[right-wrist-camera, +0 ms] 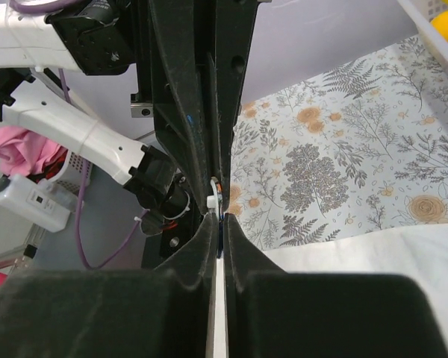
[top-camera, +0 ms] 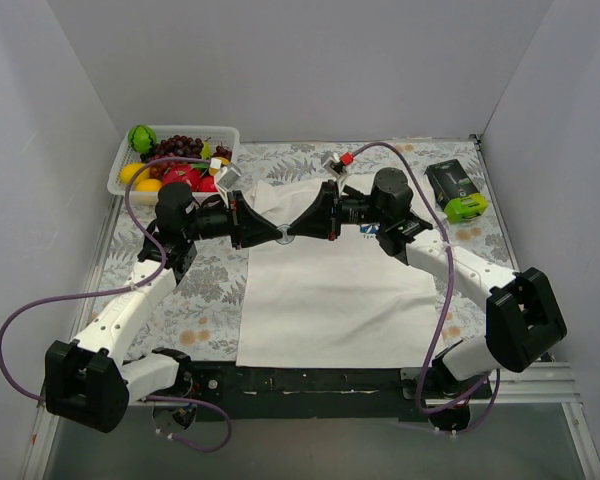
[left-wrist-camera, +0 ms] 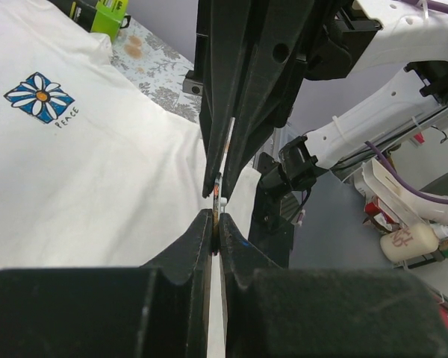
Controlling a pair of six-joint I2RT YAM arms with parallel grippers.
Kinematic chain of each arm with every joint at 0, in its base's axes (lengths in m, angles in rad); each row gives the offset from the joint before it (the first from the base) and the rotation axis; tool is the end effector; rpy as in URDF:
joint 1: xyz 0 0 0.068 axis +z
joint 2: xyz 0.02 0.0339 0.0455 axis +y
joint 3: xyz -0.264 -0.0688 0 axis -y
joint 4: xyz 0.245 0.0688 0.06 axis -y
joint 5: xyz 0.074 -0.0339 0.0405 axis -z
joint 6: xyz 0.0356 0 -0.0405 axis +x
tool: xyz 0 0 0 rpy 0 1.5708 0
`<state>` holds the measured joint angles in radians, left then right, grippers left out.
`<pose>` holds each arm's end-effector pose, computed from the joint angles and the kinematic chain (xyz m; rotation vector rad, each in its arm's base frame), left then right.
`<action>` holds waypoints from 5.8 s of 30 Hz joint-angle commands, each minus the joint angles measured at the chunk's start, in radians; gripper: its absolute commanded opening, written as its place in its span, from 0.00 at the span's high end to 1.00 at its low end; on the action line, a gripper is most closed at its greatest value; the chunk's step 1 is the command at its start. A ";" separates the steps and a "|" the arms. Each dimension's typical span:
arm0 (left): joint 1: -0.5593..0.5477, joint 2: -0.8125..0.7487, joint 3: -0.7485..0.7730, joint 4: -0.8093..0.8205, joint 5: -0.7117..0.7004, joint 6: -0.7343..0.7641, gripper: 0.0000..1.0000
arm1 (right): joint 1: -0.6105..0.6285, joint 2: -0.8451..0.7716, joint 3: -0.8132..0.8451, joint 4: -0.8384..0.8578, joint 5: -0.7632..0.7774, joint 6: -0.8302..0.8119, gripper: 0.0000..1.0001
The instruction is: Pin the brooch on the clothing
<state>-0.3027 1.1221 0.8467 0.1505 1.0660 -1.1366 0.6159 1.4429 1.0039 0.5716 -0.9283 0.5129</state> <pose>0.2275 -0.1037 0.3311 0.1297 2.0563 -1.8737 0.2513 0.2128 0.3381 -0.9231 1.4371 1.5331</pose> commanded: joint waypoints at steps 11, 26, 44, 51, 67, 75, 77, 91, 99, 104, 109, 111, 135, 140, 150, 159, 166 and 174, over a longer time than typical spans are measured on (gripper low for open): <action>0.002 -0.034 0.023 0.006 -0.055 0.009 0.38 | 0.007 -0.068 -0.019 0.072 0.057 -0.013 0.99; 0.004 -0.042 0.005 0.080 -0.064 -0.026 0.51 | 0.004 -0.108 -0.037 0.060 0.078 -0.022 0.99; 0.002 -0.007 0.015 0.086 -0.043 -0.052 0.94 | -0.002 -0.108 -0.037 0.085 0.071 -0.007 0.99; 0.002 -0.030 0.015 0.086 -0.070 -0.054 1.00 | -0.005 -0.093 -0.021 0.077 0.049 -0.014 0.70; 0.002 -0.031 0.031 0.046 -0.015 -0.022 1.00 | -0.013 -0.038 0.050 -0.016 0.008 -0.030 0.15; 0.004 -0.044 0.028 0.041 -0.021 -0.018 1.00 | -0.013 -0.027 0.042 0.016 -0.004 -0.010 0.41; 0.004 -0.045 0.029 0.041 -0.023 -0.018 1.00 | -0.012 -0.024 0.041 0.017 -0.001 -0.010 0.51; 0.002 -0.050 0.029 0.041 -0.018 -0.026 1.00 | -0.013 -0.019 0.033 0.042 0.016 0.019 0.72; 0.002 -0.054 0.020 0.041 -0.018 -0.028 1.00 | -0.012 -0.004 0.036 0.048 0.031 0.041 0.85; 0.001 -0.058 0.018 0.041 -0.017 -0.032 1.00 | -0.012 0.002 0.039 0.047 0.051 0.056 0.92; 0.002 -0.061 0.017 0.041 -0.017 -0.031 1.00 | -0.005 0.016 0.058 0.027 0.060 0.064 0.99; 0.001 -0.061 0.017 0.041 -0.015 -0.031 1.00 | 0.001 0.019 0.074 -0.005 0.074 0.052 0.99; -0.044 -0.035 0.103 0.041 -0.052 -0.038 1.00 | 0.059 0.186 0.361 -0.682 0.401 -0.175 0.99; -0.049 -0.030 0.100 0.043 -0.070 -0.034 1.00 | 0.082 0.168 0.360 -0.684 0.394 -0.260 0.99; -0.049 -0.047 0.061 0.020 -0.162 -0.006 1.00 | 0.091 -0.009 0.164 -0.446 0.335 -0.376 0.91; -0.049 -0.061 0.077 -0.038 -0.195 0.015 1.00 | 0.041 -0.163 0.016 -0.374 0.361 -0.396 0.22; -0.049 -0.058 0.081 -0.057 -0.204 0.032 1.00 | -0.002 -0.260 -0.070 -0.288 0.367 -0.378 0.11; -0.049 -0.054 0.083 -0.049 -0.205 0.035 1.00 | -0.016 -0.245 -0.065 -0.277 0.341 -0.363 0.11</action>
<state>-0.3492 1.0878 0.8989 0.0902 0.8570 -1.1213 0.6048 1.2022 0.9344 0.2306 -0.5777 0.1410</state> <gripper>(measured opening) 0.028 0.894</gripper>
